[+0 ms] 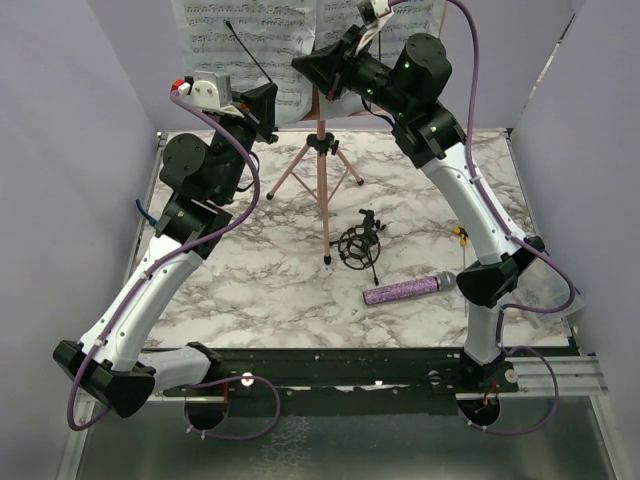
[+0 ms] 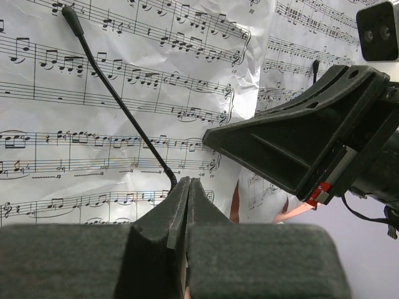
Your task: Set up the instrument practice props
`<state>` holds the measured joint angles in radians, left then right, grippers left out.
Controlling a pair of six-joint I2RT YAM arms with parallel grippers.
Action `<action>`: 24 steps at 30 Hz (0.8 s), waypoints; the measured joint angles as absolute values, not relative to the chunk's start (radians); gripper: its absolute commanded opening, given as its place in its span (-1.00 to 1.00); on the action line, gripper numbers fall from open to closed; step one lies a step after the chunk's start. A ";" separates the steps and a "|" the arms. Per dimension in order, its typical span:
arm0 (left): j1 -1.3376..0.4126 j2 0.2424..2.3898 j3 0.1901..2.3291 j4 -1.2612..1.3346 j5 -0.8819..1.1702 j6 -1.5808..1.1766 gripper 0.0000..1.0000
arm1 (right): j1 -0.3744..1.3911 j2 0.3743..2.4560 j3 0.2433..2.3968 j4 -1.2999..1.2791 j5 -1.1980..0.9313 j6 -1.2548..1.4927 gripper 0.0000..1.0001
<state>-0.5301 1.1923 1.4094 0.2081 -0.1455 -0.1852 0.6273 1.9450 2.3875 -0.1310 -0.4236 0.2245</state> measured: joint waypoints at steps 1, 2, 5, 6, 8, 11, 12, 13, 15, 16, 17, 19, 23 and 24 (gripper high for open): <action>-0.530 1.192 1.409 0.208 -0.145 -0.185 -1.00 | 0.627 1.945 2.387 -0.131 -0.427 0.224 -0.99; -0.530 1.192 1.409 0.208 -0.144 -0.184 -1.00 | 0.627 1.945 2.387 -0.131 -0.432 0.224 -0.99; -0.530 1.192 1.409 0.208 -0.140 -0.183 -1.00 | 0.627 1.946 2.394 -0.131 -0.441 0.222 -0.99; -0.530 1.192 1.409 0.208 -0.139 -0.183 -1.00 | 0.627 1.949 2.401 -0.131 -0.443 0.220 -0.99; -0.530 1.192 1.409 0.208 -0.136 -0.183 -1.00 | 0.628 1.951 2.409 -0.129 -0.445 0.216 -0.99; -0.530 1.192 1.409 0.208 -0.129 -0.183 -1.00 | 0.628 1.953 2.419 -0.128 -0.451 0.214 -0.99; -0.530 1.192 1.409 0.208 -0.126 -0.183 -1.00 | 0.629 1.954 2.420 -0.127 -0.454 0.212 -0.99; -0.530 1.193 1.409 0.208 -0.123 -0.183 -1.00 | 0.630 1.955 2.421 -0.126 -0.455 0.210 -0.99; -0.530 1.193 1.409 0.208 -0.120 -0.183 -1.00 | 0.631 1.959 2.423 -0.123 -0.457 0.208 -0.99; -0.530 1.193 1.409 0.208 -0.120 -0.183 -1.00 | 0.631 1.964 2.426 -0.122 -0.457 0.207 -0.99; -0.530 1.193 1.409 0.208 -0.119 -0.183 -1.00 | 0.632 1.969 2.430 -0.122 -0.457 0.207 -0.99; -0.530 1.193 1.409 0.208 -0.119 -0.183 -1.00 | 0.632 1.977 2.432 -0.121 -0.457 0.204 -0.99; -0.530 1.193 1.409 0.209 -0.119 -0.183 -0.78 | 0.634 1.990 2.432 -0.121 -0.456 0.199 -0.88; -0.530 1.192 1.408 0.210 -0.119 -0.183 -0.71 | 0.635 1.990 2.432 -0.121 -0.455 0.199 -0.85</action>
<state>-0.5301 1.1923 1.4082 0.2096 -0.1192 -0.1833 0.6346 1.9900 2.4321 -0.1211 -0.4553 0.1989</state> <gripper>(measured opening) 0.031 0.033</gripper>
